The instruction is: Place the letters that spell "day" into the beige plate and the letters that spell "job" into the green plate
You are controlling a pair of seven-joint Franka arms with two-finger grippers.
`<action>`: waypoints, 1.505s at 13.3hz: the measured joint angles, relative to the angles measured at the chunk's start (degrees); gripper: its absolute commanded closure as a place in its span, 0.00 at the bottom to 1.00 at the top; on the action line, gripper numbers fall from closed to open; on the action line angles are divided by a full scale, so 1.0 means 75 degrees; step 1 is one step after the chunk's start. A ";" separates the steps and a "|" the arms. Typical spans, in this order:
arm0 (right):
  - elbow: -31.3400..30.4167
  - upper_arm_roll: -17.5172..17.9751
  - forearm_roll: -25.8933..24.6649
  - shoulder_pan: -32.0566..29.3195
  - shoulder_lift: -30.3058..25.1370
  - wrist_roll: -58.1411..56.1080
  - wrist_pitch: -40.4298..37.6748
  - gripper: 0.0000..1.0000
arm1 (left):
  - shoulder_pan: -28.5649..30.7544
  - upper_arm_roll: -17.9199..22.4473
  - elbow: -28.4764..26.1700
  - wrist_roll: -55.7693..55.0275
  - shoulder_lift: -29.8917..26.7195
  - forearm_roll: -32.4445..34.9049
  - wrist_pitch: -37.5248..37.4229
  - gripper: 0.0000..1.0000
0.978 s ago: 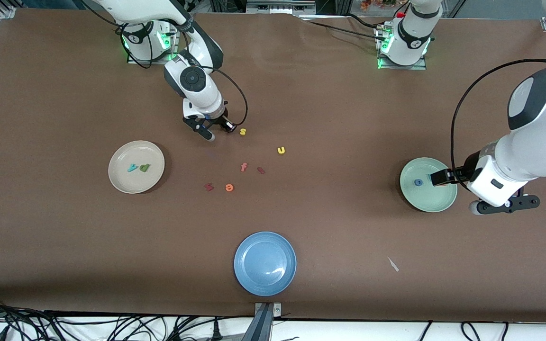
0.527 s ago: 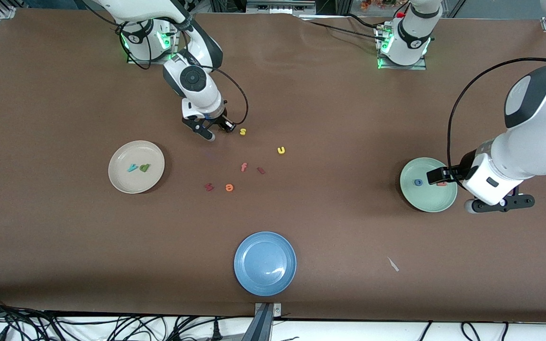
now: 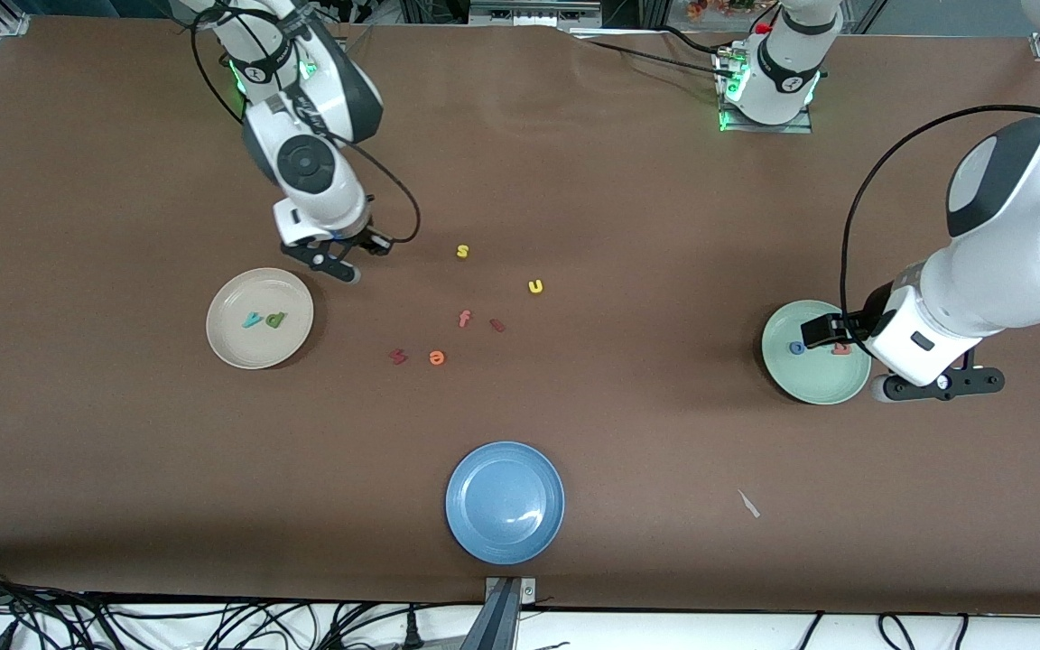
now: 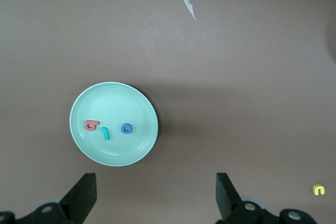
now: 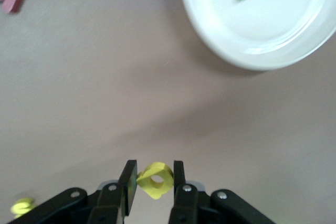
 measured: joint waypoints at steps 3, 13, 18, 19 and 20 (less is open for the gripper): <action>0.0755 -0.1174 0.0001 -0.0115 -0.0050 -0.2233 -0.1008 0.82 | -0.0483 0.0351 0.0003 -0.0005 -0.0143 -0.0022 -0.0003 0.00; 0.1126 -0.2276 0.0001 -0.0142 0.0037 -0.4425 -0.1094 0.01 | -0.4296 0.5666 0.0035 0.0502 -0.1138 -0.2268 0.0019 0.00; 0.1331 -0.2319 0.0003 -0.0143 0.0042 -0.4434 -0.1118 0.01 | -0.4642 0.6834 -0.0028 0.2064 -0.1135 -0.2919 0.0153 0.05; 0.1491 -0.2321 0.0035 -0.0142 0.0042 -0.4434 -0.1186 0.01 | -0.4679 0.6894 -0.0029 0.2165 -0.1134 -0.2919 0.0155 0.08; 0.1686 -0.2321 0.0089 -0.0141 0.0041 -0.4434 -0.1242 0.01 | -0.4708 0.6916 -0.0038 0.2247 -0.1135 -0.2919 0.0155 0.08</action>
